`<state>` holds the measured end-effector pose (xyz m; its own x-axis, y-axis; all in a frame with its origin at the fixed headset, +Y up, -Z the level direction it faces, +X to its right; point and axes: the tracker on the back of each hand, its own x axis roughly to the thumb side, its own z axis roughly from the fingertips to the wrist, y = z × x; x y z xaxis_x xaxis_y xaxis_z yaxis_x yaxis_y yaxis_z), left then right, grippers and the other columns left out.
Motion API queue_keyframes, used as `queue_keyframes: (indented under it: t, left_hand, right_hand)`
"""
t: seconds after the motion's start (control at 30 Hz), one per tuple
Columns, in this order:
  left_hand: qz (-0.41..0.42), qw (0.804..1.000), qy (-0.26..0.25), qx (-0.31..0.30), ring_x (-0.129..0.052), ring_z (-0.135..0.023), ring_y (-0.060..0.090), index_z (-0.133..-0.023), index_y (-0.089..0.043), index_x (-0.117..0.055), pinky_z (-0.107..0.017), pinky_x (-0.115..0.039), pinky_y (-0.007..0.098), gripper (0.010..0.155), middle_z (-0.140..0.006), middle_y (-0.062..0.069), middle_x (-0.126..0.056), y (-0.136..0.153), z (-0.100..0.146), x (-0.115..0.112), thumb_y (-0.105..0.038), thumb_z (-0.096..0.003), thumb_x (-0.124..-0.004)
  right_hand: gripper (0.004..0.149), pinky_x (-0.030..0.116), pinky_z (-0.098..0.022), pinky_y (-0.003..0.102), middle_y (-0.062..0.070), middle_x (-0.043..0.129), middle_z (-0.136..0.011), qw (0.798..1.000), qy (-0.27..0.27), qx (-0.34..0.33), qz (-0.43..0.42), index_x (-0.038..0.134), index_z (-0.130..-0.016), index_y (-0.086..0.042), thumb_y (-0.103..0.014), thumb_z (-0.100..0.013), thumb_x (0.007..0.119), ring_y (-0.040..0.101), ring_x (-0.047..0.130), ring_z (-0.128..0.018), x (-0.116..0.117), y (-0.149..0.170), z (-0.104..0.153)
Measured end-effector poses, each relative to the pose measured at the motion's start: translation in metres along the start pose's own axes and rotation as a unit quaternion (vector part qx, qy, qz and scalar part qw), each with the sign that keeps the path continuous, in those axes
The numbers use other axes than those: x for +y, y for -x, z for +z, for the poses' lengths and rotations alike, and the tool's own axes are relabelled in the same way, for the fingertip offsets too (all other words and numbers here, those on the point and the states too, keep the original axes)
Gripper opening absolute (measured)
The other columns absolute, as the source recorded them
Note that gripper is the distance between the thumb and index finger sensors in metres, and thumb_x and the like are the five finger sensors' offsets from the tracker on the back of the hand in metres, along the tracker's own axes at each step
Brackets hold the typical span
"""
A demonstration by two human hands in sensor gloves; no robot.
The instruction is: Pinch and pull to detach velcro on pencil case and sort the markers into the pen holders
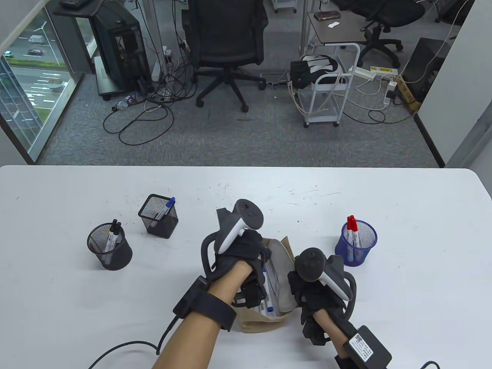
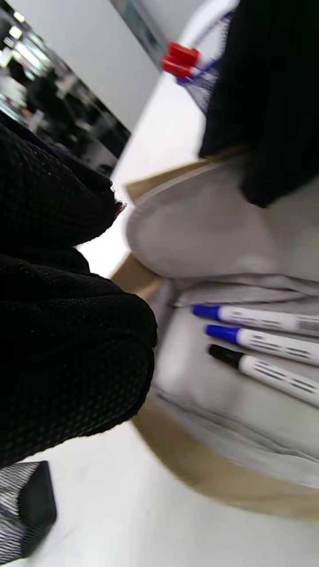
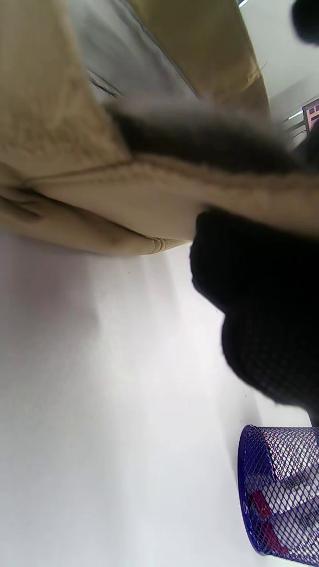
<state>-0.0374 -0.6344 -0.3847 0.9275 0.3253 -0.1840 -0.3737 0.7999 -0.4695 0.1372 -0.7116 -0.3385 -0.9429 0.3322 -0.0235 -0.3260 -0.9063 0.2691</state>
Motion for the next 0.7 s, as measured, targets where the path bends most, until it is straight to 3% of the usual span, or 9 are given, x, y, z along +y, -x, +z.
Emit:
queue_keyframes:
  t: [0.27,0.37,0.47,0.7]
  left_hand:
    - [-0.098,0.986,0.075,0.113,-0.112,-0.064,0.03,-0.1,-0.004,-0.081,-0.037,-0.102,0.034,0.069,-0.087,0.017,-0.102,0.005,-0.058,-0.056,-0.043,-0.0447,-0.095]
    - [-0.128,0.979,0.079,0.137,-0.112,-0.064,0.028,-0.101,-0.005,-0.08,-0.037,-0.102,0.033,0.073,-0.086,0.014,-0.103,0.01,-0.077,-0.073,-0.045,-0.0427,-0.096]
    - [-0.166,0.974,0.054,0.144,-0.114,-0.059,0.024,-0.102,-0.009,-0.081,-0.037,-0.102,0.031,0.075,-0.079,0.009,-0.106,0.007,-0.085,-0.08,-0.045,-0.0392,-0.1]
    - [-0.176,0.972,0.055,0.144,-0.112,-0.051,0.019,-0.103,-0.01,-0.078,-0.035,-0.1,0.03,0.08,-0.076,0.003,-0.106,0.006,-0.086,-0.085,-0.049,-0.037,-0.1]
  right_hand:
    - [0.056,0.089,-0.016,0.028,0.015,0.103,-0.068,1.0,-0.001,-0.001,-0.002,0.072,-0.096,0.002,-0.029,-0.051,0.084,0.016,0.105,-0.021,0.0,0.0,0.0]
    - [0.056,0.089,-0.016,0.028,0.015,0.103,-0.068,1.0,-0.002,-0.002,-0.002,0.072,-0.096,0.002,-0.029,-0.051,0.084,0.016,0.105,-0.021,0.0,0.0,0.0]
    - [0.056,0.089,-0.016,0.028,0.015,0.103,-0.068,1.0,-0.002,-0.001,-0.002,0.072,-0.096,0.002,-0.029,-0.051,0.084,0.016,0.105,-0.021,0.0,0.001,-0.001]
    - [0.056,0.089,-0.016,0.028,0.015,0.103,-0.068,1.0,-0.003,-0.001,-0.002,0.072,-0.096,0.002,-0.029,-0.051,0.084,0.016,0.105,-0.021,0.0,0.0,-0.001]
